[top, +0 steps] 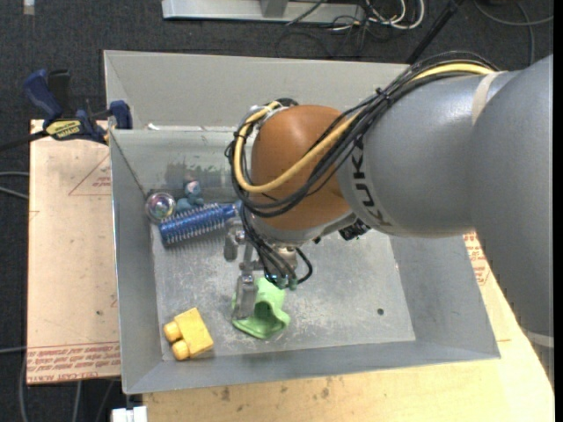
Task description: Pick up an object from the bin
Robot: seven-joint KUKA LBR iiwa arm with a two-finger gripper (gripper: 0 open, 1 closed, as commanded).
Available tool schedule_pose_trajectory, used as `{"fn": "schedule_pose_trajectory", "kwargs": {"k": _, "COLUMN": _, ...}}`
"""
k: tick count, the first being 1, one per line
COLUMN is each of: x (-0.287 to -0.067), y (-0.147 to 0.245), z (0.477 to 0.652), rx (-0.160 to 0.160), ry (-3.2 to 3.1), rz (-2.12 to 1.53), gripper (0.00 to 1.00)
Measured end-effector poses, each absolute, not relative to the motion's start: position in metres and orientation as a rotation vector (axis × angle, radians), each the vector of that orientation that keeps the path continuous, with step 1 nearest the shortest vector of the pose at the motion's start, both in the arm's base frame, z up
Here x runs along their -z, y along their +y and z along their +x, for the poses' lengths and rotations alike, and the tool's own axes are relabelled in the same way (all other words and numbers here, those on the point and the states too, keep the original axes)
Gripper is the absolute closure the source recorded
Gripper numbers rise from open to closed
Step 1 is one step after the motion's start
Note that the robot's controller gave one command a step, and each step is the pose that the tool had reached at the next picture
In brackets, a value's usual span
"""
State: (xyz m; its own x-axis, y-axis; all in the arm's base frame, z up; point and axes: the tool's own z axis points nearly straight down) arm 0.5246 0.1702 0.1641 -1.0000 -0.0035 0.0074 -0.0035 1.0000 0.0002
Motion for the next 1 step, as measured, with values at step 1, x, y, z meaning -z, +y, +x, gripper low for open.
{"fn": "schedule_pose_trajectory", "kwargs": {"k": 1, "x": -0.0874, "y": 0.0883, "z": 0.5169, "rx": -0.004, "ry": -3.125, "rz": 0.245, "gripper": 0.00}}
